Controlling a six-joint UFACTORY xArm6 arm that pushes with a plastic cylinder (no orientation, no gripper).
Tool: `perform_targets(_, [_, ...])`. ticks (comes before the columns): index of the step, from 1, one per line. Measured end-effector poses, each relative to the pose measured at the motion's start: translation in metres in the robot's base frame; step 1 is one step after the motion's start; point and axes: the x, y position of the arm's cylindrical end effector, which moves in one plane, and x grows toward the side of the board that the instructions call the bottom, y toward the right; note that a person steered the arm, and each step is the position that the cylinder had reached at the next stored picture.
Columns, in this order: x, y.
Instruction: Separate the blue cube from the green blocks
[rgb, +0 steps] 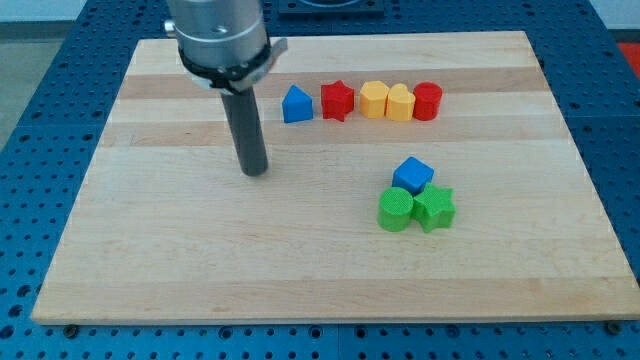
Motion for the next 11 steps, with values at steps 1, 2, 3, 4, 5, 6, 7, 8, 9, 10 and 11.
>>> perform_targets(1, [0.061, 0.062])
perform_targets(2, [0.07, 0.072])
perform_targets(3, [0.123, 0.11])
perform_targets(4, [0.14, 0.137])
perform_targets(5, [0.16, 0.188])
perform_targets(6, [0.16, 0.189])
perform_targets(7, [0.143, 0.213])
perform_targets(8, [0.104, 0.246])
perform_targets(9, [0.093, 0.251])
perform_targets(10, [0.06, 0.245])
perform_targets(11, [0.054, 0.226])
